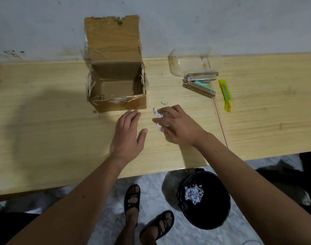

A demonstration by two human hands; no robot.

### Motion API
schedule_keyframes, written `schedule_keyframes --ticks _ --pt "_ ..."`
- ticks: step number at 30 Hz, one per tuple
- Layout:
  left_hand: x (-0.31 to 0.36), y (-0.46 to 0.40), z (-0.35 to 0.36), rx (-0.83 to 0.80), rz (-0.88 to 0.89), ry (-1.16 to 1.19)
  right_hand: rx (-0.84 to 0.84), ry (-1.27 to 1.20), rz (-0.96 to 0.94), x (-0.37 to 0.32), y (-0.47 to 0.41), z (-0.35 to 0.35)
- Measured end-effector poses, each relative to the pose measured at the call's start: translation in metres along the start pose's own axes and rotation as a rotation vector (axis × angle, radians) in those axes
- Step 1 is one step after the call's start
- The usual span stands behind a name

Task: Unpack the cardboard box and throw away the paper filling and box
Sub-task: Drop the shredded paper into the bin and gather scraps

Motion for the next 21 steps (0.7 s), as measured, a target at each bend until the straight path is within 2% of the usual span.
schedule_keyframes --ticks 6,9,13,17,21 --pt "0.001 0.002 0.002 0.005 0.002 0.008 0.137 -0.155 0.051 -0.001 0.010 0.005" --pt "0.000 0.002 0.003 0.021 0.009 0.009 0.202 -0.252 0.166 0.006 0.008 -0.001" --pt "-0.001 0.003 0.003 0.031 0.015 0.015 0.130 -0.288 0.293 0.018 -0.005 0.000" --pt "-0.001 0.002 0.003 0.028 0.014 0.017 0.047 -0.219 0.252 0.021 -0.014 0.004" --pt "-0.002 0.002 0.003 0.033 0.023 0.023 0.092 -0.237 0.143 0.009 -0.011 0.004"
Point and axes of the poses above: each hand's wrist, its own y-axis away from the middle knuckle, its own z-axis out of the palm, x = y × z, the point moved 4 cm from there along -y, towards the middle knuckle, and after that the axes turned 5 degrees about -y, right-handed, at the moved point
